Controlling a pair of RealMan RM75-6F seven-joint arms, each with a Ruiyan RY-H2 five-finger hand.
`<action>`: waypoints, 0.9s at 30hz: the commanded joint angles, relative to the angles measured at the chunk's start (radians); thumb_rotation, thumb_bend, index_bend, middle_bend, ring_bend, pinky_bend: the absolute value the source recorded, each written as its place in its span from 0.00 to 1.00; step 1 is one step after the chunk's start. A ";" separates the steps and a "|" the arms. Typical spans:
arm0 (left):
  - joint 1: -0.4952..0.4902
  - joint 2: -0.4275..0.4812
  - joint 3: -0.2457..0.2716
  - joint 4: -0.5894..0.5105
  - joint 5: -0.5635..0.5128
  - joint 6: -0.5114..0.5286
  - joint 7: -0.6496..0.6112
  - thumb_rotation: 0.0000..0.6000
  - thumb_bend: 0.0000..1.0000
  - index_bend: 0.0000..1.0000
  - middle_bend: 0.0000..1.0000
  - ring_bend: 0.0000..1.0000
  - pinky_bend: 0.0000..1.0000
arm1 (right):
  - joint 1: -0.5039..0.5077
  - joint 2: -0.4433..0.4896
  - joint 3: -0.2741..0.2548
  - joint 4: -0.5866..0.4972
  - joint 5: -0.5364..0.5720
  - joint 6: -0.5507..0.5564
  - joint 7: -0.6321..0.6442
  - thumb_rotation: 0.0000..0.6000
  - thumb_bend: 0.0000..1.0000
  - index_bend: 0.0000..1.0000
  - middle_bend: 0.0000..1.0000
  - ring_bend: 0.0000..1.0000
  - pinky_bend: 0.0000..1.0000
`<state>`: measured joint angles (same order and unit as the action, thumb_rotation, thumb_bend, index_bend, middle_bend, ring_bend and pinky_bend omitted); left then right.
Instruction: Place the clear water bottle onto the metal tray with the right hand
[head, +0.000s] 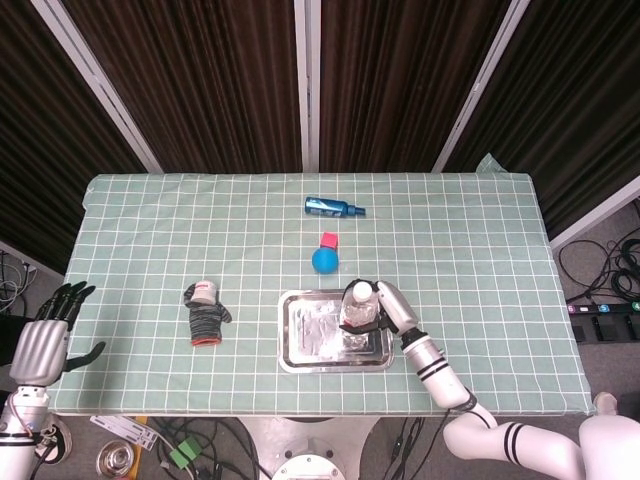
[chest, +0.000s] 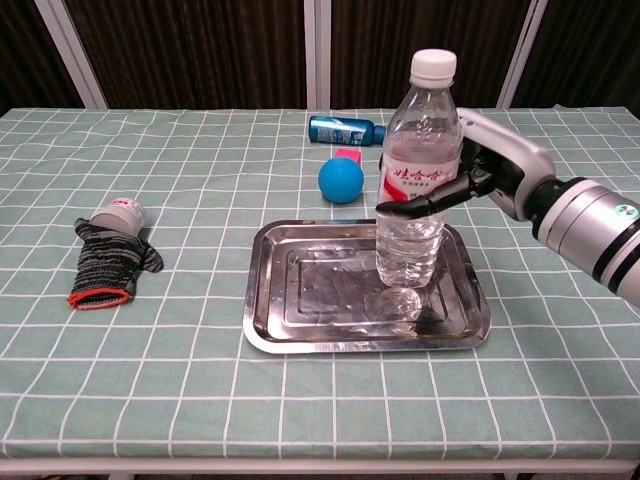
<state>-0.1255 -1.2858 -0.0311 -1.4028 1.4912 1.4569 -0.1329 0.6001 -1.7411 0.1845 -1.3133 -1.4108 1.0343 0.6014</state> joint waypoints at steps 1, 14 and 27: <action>0.003 -0.004 0.001 0.005 0.004 0.006 -0.001 1.00 0.23 0.16 0.18 0.09 0.19 | 0.007 -0.028 -0.017 0.036 -0.023 0.003 0.026 1.00 0.12 0.81 0.66 0.51 0.57; 0.004 -0.002 -0.006 0.008 0.010 0.014 -0.010 1.00 0.23 0.16 0.18 0.09 0.19 | 0.045 0.083 -0.091 -0.009 -0.093 -0.086 0.109 1.00 0.00 0.09 0.19 0.07 0.17; 0.003 0.009 -0.010 -0.017 0.019 0.022 -0.011 1.00 0.23 0.16 0.18 0.09 0.19 | -0.007 0.485 -0.136 -0.335 -0.039 -0.088 -0.166 1.00 0.00 0.00 0.00 0.00 0.00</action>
<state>-0.1223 -1.2772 -0.0406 -1.4195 1.5100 1.4787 -0.1437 0.6240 -1.3971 0.0680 -1.5312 -1.4949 0.9494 0.5588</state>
